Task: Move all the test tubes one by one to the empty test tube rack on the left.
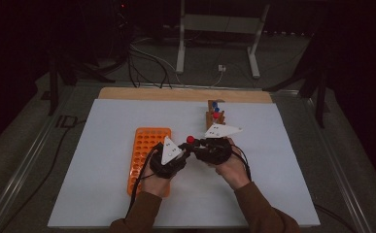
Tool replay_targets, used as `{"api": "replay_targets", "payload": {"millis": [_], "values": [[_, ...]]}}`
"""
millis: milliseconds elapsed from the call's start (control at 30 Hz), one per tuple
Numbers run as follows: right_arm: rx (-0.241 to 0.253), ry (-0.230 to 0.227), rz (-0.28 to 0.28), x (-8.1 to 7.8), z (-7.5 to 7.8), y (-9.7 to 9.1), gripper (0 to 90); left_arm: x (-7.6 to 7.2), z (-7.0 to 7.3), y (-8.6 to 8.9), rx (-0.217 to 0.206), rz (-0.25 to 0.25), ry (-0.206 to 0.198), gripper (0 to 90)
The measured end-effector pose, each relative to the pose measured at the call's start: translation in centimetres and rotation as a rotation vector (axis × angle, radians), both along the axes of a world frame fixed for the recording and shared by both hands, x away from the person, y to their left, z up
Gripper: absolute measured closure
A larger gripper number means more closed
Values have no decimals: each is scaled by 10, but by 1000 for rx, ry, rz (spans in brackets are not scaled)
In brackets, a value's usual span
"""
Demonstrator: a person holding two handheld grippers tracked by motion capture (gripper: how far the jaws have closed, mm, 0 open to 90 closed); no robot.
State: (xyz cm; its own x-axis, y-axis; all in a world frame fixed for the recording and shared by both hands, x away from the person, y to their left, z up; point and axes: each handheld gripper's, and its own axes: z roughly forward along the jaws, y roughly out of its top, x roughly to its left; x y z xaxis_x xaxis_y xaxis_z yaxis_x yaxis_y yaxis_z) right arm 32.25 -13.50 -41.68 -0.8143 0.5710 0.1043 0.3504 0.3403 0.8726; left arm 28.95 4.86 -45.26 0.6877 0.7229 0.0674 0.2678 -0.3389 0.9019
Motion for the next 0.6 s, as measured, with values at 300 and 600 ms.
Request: {"api": "replay_targets", "payload": {"millis": [300, 600], "values": [[38, -1, 19, 0, 2, -8, 507, 1, 0, 3, -21, -10, 23, 755], [68, -14, -26, 2, 4, -22, 262, -2, -2, 16, -39, -13, 36, 756]]}}
